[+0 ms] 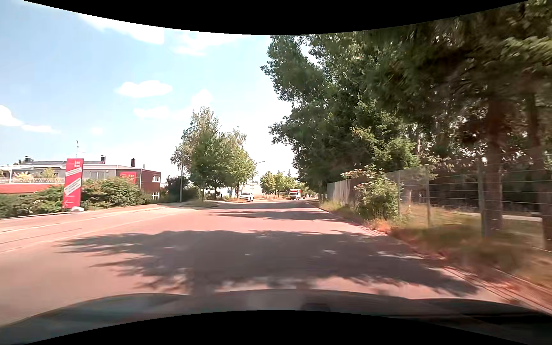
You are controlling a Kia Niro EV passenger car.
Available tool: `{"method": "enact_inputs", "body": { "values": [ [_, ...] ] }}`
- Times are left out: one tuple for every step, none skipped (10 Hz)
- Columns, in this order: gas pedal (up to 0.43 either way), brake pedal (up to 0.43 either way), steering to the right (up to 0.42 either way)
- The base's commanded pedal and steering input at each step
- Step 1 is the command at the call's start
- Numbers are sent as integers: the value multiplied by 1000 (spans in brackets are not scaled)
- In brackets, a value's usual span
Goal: Follow the waypoints while adhering to traffic rules and regulations
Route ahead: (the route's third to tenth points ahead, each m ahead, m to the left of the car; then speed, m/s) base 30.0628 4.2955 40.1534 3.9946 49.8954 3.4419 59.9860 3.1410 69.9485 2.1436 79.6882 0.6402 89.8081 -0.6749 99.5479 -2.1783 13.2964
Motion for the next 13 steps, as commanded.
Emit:
{"method": "enact_inputs", "body": {
  "values": [
    [150,0,0],
    [138,0,0],
    [138,0,0],
    [138,0,0],
    [138,0,0],
    [130,0,1],
    [118,0,1],
    [118,0,2],
    [118,0,3],
    [87,0,7],
    [87,0,8],
    [87,0,7],
    [87,0,7]
  ]
}}
